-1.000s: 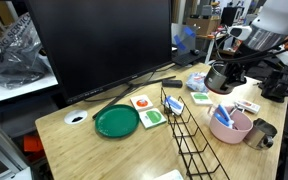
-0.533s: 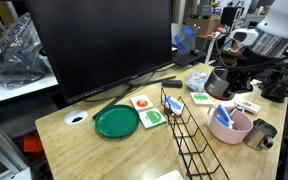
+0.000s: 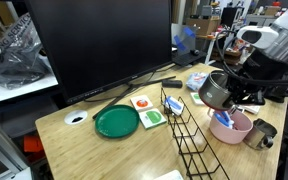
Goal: Move the silver bowl to the left side of the pink bowl
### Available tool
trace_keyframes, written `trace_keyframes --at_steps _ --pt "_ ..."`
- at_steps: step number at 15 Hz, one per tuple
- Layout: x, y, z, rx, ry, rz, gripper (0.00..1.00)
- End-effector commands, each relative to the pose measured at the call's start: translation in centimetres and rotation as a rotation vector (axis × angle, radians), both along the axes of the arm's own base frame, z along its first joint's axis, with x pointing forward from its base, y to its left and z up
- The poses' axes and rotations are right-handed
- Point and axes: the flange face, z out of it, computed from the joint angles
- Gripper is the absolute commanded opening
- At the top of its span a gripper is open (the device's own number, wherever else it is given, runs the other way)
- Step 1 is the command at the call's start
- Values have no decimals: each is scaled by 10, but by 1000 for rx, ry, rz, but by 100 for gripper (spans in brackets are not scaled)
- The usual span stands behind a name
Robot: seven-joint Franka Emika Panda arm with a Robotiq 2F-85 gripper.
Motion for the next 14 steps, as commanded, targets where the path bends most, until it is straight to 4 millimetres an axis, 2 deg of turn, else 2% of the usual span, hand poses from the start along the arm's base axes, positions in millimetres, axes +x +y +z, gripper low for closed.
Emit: trace_keyframes --at_steps 1,9,14 --pt "-12 23 -1 -5 13 11 2" --pt "-43 68 -13 3 77 54 2" --pt "-55 79 -26 4 134 18 2"
